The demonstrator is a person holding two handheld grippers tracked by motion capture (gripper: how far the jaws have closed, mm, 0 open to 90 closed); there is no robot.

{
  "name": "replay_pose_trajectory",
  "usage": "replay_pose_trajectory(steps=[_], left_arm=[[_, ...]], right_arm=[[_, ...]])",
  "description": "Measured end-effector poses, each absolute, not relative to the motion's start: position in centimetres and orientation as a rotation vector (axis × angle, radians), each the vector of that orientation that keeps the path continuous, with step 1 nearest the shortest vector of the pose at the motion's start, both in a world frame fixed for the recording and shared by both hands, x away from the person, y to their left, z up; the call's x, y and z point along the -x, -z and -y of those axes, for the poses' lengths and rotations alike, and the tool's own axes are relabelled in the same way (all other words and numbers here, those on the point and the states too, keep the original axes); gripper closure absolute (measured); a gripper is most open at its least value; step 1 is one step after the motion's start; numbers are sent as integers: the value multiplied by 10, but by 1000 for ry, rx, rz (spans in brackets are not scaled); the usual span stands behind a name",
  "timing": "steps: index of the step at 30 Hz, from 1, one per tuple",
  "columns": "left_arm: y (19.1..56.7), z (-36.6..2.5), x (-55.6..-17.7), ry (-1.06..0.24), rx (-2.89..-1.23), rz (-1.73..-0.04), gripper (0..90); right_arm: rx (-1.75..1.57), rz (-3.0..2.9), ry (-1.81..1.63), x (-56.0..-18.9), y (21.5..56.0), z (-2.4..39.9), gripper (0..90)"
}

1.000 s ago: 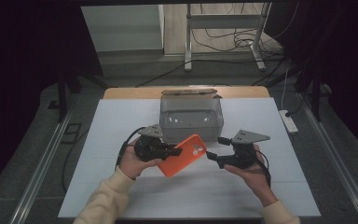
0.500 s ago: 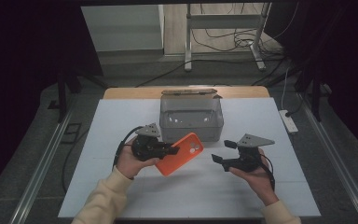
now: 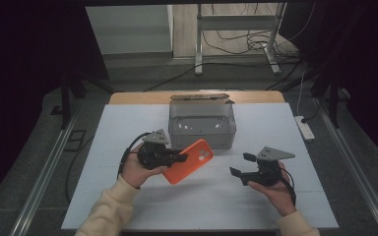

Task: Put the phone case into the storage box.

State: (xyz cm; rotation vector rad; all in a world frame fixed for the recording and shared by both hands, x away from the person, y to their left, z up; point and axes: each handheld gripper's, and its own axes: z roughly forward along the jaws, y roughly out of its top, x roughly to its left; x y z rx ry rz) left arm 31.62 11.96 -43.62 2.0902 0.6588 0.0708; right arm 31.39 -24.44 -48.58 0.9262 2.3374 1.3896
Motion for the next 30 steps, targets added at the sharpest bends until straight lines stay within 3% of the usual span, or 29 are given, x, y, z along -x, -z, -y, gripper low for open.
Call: replay_pose_trajectory(steps=[30], left_arm=[[427, -126, -313, -123, -2073, -696, 795]], right_arm=[[-976, -2319, -1329, -297, 499, 275, 196]])
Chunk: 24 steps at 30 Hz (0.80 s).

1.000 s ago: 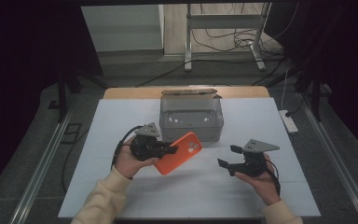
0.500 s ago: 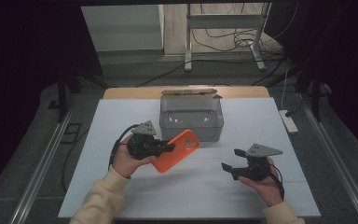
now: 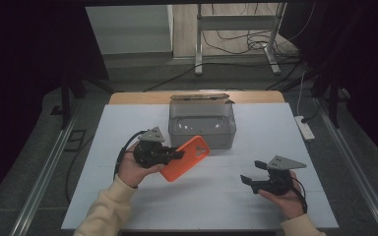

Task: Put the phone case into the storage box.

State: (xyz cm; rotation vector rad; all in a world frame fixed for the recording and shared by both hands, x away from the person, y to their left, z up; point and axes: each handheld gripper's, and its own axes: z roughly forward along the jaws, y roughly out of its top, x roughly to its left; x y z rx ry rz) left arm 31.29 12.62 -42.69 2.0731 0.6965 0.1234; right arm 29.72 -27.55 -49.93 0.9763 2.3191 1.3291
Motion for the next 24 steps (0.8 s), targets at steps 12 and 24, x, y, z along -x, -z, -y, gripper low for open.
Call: replay_pose_trajectory(steps=[12, 24], left_arm=[[422, -130, -312, -152, -2067, -709, 795], [413, -135, -314, -171, -2043, -733, 795]], right_arm=[[-985, -2329, -1328, -299, 501, 276, 196], [-996, -2328, -1325, -299, 501, 275, 196]])
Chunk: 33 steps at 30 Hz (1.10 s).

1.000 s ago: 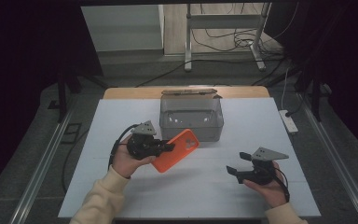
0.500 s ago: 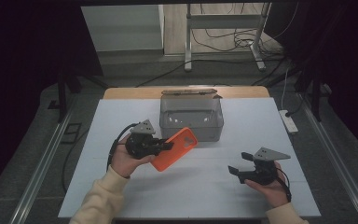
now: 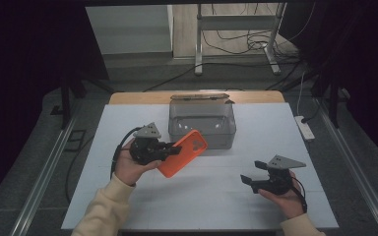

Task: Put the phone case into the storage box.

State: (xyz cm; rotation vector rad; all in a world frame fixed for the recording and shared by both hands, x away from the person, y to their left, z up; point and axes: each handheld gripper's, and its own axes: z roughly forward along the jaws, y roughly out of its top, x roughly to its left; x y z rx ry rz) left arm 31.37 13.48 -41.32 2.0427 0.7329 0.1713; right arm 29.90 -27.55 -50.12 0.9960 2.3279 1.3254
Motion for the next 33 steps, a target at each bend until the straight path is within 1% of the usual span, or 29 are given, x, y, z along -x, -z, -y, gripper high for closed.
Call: replay_pose_trajectory(steps=[18, 33], left_arm=[[395, -133, -326, -230, -2037, -788, 795], [383, -129, -335, -251, -2021, -810, 795]], right_arm=[[-979, -2337, -1320, -299, 501, 273, 194], [-974, -2343, -1304, -299, 501, 272, 196]])
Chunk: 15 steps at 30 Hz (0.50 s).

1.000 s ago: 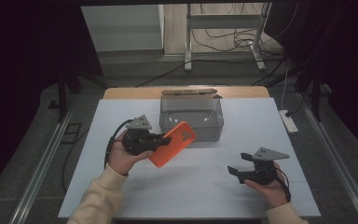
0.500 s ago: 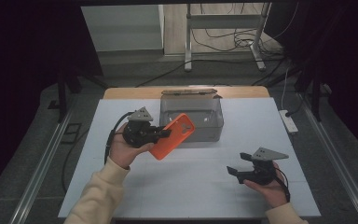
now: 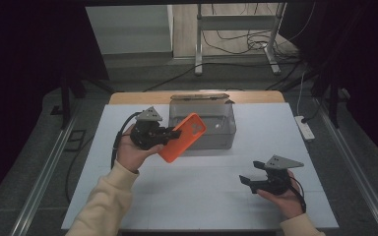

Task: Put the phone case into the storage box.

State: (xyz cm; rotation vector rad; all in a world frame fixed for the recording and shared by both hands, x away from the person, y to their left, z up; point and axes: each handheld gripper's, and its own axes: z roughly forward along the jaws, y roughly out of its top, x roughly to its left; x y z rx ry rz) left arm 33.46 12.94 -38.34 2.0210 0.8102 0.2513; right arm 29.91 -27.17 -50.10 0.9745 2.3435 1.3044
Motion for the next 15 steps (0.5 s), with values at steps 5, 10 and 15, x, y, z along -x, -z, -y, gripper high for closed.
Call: replay_pose_trajectory(steps=[5, 10, 15], left_arm=[[382, -128, -337, -253, -2020, -818, 795], [379, -127, -340, -259, -2021, -826, 795], [374, -125, -342, -261, -2024, -833, 795]], right_arm=[[-978, -2343, -1305, -299, 501, 272, 197], [-975, -2341, -1300, -299, 501, 272, 197], [-973, -2343, -1295, -299, 501, 272, 197]])
